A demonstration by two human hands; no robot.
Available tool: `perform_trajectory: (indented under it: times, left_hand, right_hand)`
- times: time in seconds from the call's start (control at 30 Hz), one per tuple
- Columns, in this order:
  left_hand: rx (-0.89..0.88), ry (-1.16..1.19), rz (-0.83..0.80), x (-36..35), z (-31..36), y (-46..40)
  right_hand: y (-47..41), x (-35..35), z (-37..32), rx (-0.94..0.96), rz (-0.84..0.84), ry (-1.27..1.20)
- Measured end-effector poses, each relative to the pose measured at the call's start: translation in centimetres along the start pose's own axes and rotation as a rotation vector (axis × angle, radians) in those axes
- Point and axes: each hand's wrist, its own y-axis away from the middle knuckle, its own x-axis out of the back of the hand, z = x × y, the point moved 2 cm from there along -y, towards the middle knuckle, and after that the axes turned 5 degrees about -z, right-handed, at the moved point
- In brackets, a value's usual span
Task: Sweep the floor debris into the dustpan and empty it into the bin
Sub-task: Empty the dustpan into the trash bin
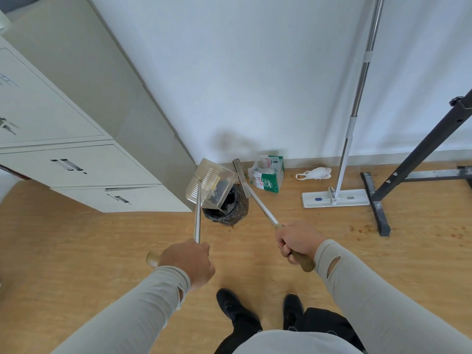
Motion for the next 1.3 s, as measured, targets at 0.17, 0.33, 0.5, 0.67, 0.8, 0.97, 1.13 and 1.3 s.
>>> perform_trajectory:
  times: [0.17, 0.33, 0.5, 0.67, 0.8, 0.97, 1.13, 1.3]
  left_hand:
    - [-0.005, -0.014, 0.021, -0.3, 0.2, 0.3]
    - [0.028, -0.009, -0.042, -1.1, -0.1, 0.3]
    - [0.013, 0.014, -0.034, -0.7, 0.3, 0.2]
    - [0.023, 0.022, -0.027, -0.6, 0.2, 0.7]
    - [0.04, 0.04, -0.008, 0.0, 0.0, 1.1]
    - [0.049, 0.111, 0.031, 0.8, -0.2, 1.4]
    - [0.053, 0.152, 0.053, 0.8, -0.1, 1.5]
    - [0.051, 0.171, 0.061, 0.7, -0.2, 1.6]
  right_hand:
    - [-0.1, 0.0, 0.3, 0.014, -0.009, -0.003]
    - [-0.2, -0.4, 0.3, 0.008, -0.019, 0.015]
    - [-0.6, -0.4, 0.3, -0.027, -0.032, 0.027]
    - [-0.4, -0.4, 0.6, -0.019, -0.038, 0.014]
    - [0.1, -0.4, 0.5, 0.011, -0.042, 0.007]
    - [0.6, -0.1, 0.1, 0.057, -0.02, 0.029]
    - [1.1, 0.1, -0.3, 0.072, -0.033, 0.02]
    - [1.4, 0.0, -0.1, 0.083, -0.021, 0.024]
